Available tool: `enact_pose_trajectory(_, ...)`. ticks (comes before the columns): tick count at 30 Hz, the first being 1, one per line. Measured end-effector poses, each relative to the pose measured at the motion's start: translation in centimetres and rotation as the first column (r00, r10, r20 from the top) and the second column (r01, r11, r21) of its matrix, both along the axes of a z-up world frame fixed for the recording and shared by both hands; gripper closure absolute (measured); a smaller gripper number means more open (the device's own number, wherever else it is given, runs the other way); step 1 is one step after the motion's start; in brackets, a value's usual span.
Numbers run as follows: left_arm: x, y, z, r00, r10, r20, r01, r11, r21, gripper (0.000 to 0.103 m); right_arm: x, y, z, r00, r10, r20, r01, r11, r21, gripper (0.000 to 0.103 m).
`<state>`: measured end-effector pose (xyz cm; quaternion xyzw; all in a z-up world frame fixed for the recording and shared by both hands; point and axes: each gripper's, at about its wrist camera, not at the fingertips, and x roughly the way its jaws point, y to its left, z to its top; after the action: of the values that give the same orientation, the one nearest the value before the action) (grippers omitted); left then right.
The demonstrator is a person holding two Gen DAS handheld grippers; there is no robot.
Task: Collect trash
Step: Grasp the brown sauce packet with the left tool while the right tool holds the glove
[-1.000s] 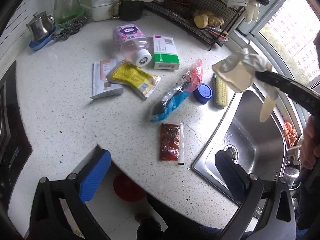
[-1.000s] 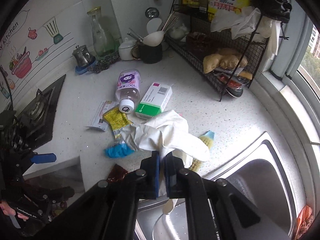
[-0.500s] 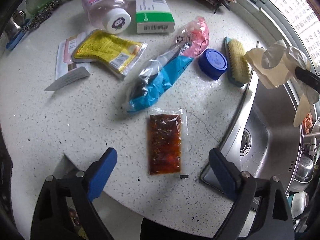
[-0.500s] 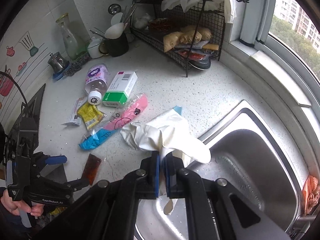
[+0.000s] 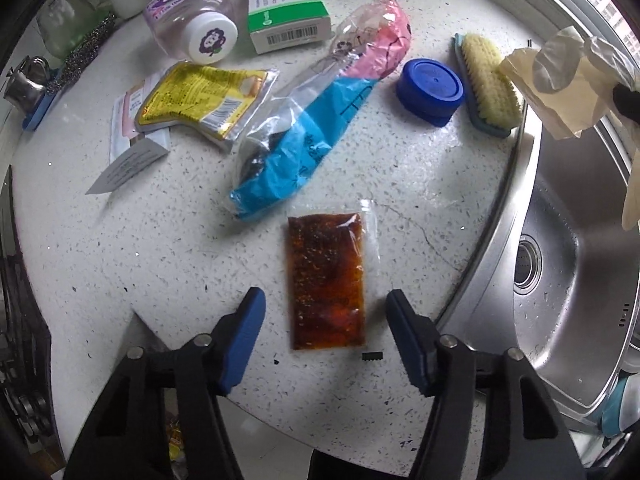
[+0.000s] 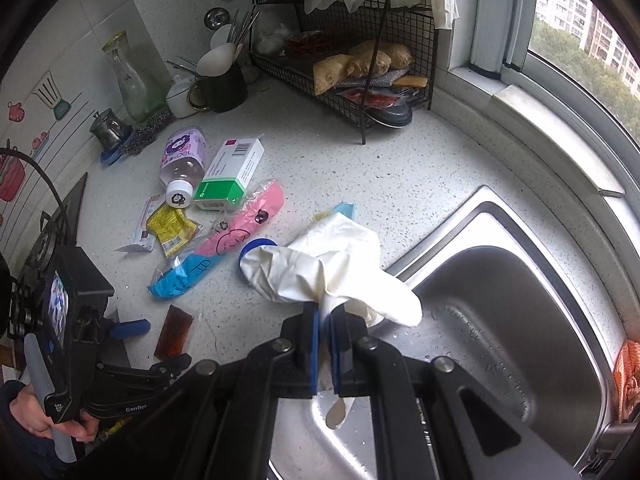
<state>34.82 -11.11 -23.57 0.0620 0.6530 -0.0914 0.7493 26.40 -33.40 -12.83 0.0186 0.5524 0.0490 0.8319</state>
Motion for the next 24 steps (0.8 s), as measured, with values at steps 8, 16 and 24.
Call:
enact_pose_trajectory(8,-0.4,-1.8,0.5,1.000,0.016,0.019,-0.015,0.999,-0.048,0.089,-0.6,0.2,-0.6,1.000,0.005,-0.017,-0.005,1.000,-0.003,0.099)
enact_pose_trajectory(16,-1.3,-0.1,2.3,0.998,0.050,0.043,-0.045,0.993,-0.107,0.095,-1.7,1.5,-0.2,0.999,0.034,-0.006,-0.034,0.999,-0.002,0.099)
enact_pose_trajectory(24,-4.3,3.6,6.0,0.993,0.075,0.095,-0.063,0.990,-0.127,0.095,-3.2,3.4,0.7,0.997,0.082,0.010,-0.082,0.997,0.002,0.099)
